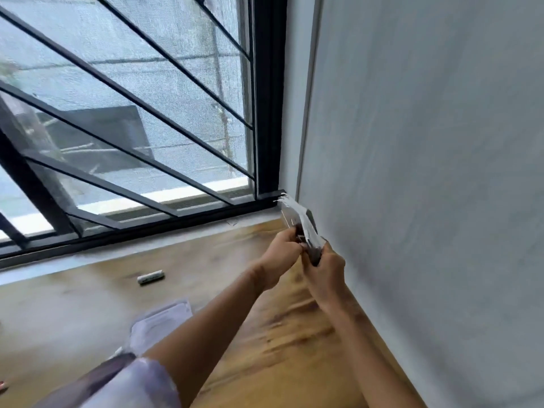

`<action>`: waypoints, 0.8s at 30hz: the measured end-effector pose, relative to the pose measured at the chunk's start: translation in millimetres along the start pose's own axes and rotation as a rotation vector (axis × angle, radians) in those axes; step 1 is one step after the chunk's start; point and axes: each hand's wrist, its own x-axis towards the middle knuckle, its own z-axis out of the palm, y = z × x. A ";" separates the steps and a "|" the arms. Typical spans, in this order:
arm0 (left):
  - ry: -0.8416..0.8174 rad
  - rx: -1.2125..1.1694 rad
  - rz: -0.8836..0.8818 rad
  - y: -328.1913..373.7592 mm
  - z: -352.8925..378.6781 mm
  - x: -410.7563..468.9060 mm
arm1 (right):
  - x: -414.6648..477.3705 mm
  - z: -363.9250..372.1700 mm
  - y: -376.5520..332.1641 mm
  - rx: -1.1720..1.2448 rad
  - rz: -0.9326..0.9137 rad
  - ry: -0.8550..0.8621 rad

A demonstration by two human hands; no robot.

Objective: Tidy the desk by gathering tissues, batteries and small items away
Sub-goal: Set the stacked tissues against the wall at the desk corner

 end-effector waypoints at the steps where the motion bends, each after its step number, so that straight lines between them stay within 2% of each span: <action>1: -0.003 -0.009 -0.009 -1.7 1.7 8.6 | 8.1 2.9 6.1 -0.003 0.004 0.005; 7: -0.034 -0.154 -0.051 -17.9 9.7 39.6 | 39.6 17.4 40.1 -0.037 0.071 0.050; 16: -0.019 -0.241 -0.080 -36.1 10.5 56.5 | 52.1 29.0 59.5 -0.091 0.063 0.056; 24: 0.002 -0.198 -0.116 -39.4 12.6 54.8 | 51.6 29.1 59.7 -0.081 0.041 0.035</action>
